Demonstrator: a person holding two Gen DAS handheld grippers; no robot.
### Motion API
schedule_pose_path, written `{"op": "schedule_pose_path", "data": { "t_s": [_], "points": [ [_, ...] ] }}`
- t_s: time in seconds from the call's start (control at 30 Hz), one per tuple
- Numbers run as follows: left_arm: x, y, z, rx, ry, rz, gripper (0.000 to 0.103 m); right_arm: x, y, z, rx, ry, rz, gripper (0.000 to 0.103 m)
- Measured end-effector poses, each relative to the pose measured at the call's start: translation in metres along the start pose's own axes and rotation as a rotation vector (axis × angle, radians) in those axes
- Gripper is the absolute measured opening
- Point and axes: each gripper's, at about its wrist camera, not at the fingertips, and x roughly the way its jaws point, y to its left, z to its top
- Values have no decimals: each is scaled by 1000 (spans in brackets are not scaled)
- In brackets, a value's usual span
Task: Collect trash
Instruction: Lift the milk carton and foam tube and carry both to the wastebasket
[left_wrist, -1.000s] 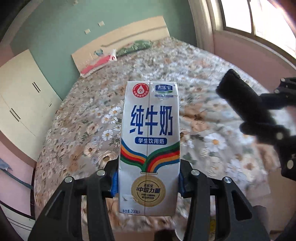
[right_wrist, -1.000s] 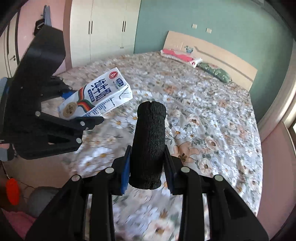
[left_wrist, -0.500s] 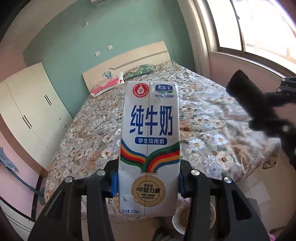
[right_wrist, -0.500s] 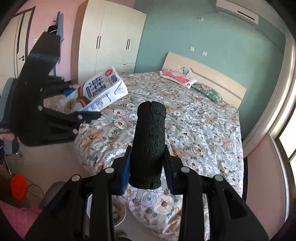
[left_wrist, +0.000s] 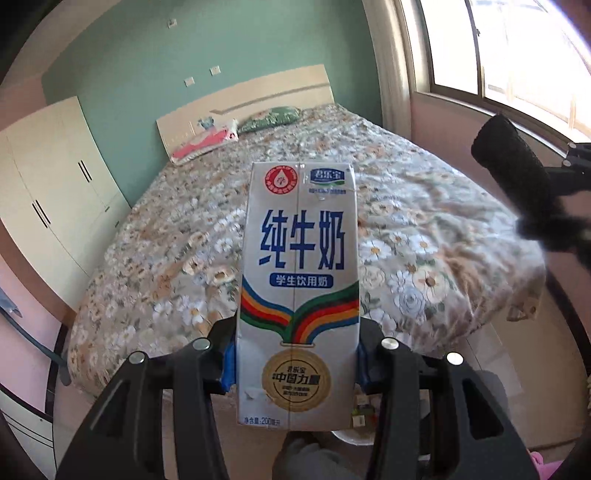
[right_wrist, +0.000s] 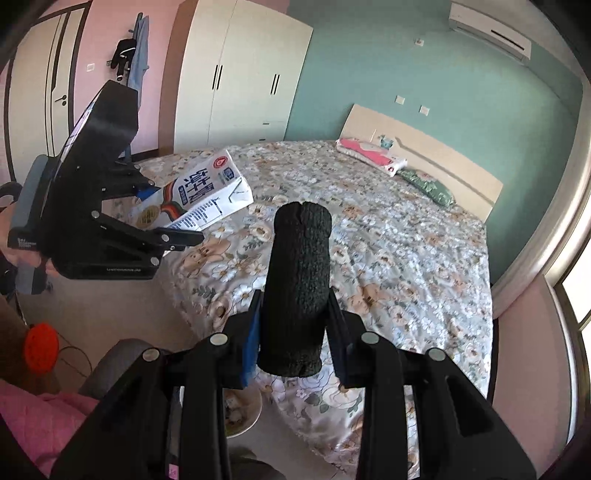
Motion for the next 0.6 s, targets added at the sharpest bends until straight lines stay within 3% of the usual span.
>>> {"op": "schedule_pose_path", "data": {
  "t_s": [0.27,0.6],
  "points": [
    [37,0,-32,-33,80,-55,49,50,3,-44,30,123,48,33],
    [116,-21,-91,-44,250,-127,49,123,25,-97,54,258,140,33]
  ]
}}
